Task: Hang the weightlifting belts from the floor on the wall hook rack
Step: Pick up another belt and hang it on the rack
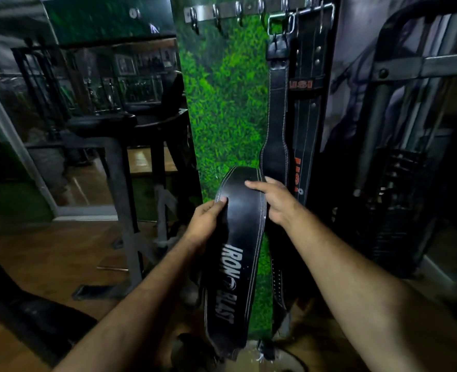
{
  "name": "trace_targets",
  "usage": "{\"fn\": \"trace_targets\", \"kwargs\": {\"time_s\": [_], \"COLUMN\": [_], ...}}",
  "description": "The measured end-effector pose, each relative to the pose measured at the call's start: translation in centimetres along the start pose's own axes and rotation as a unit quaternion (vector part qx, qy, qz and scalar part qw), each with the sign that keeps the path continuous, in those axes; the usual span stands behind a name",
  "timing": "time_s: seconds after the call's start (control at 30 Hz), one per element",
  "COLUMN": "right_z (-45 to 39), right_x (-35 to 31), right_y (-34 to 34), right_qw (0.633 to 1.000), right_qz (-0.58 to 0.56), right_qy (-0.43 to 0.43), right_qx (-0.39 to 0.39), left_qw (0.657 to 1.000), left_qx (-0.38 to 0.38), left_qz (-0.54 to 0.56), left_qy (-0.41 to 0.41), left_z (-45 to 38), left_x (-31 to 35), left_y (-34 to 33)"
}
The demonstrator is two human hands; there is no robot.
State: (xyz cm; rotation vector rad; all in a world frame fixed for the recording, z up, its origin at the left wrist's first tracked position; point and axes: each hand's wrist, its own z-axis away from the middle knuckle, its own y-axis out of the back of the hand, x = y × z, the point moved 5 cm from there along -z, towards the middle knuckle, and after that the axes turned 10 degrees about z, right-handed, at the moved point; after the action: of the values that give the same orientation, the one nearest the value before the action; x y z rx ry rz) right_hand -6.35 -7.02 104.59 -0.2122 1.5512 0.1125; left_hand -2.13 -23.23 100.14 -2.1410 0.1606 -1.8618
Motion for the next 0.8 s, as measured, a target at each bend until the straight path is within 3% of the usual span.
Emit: {"fn": "trace_targets", "kwargs": {"time_s": [0.17,0.3,0.37,0.5,0.6,0.8], "right_z": [-2.3,-0.7,-0.7,-1.4,-1.3,-1.7], "right_x": [0.5,-1.7,-1.4,-0.5,-2.0,-3.7], "right_y": [-2.6,-2.9,-2.7,-2.1,-2.6,-2.8], "right_qw": [1.0,0.998,0.994,0.99,0.993,0.995], "right_qz": [0.017,0.008,-0.003,-0.051,-0.083,-0.003], "right_qy": [0.005,-0.063,-0.113,-0.128,-0.083,0.088], "right_qx": [-0.024,-0.003,-0.001,0.016,0.013,0.046], "left_qw": [0.998,0.975,0.975,0.984,0.99,0.992], "left_qx": [-0.03,-0.056,-0.058,-0.071,-0.073,-0.06], "left_qz": [-0.001,-0.117,-0.107,-0.047,-0.042,-0.069], "left_qy": [-0.063,-0.179,-0.185,-0.156,-0.111,-0.091], "left_z": [-2.0,-1.6,-1.2,-0.8,-0.8,-0.9], "left_x": [4.0,4.7,4.5,3.9,3.0,3.1], "left_y": [-0.8,-1.2,-1.2,-0.8,-0.5,-2.4]}}
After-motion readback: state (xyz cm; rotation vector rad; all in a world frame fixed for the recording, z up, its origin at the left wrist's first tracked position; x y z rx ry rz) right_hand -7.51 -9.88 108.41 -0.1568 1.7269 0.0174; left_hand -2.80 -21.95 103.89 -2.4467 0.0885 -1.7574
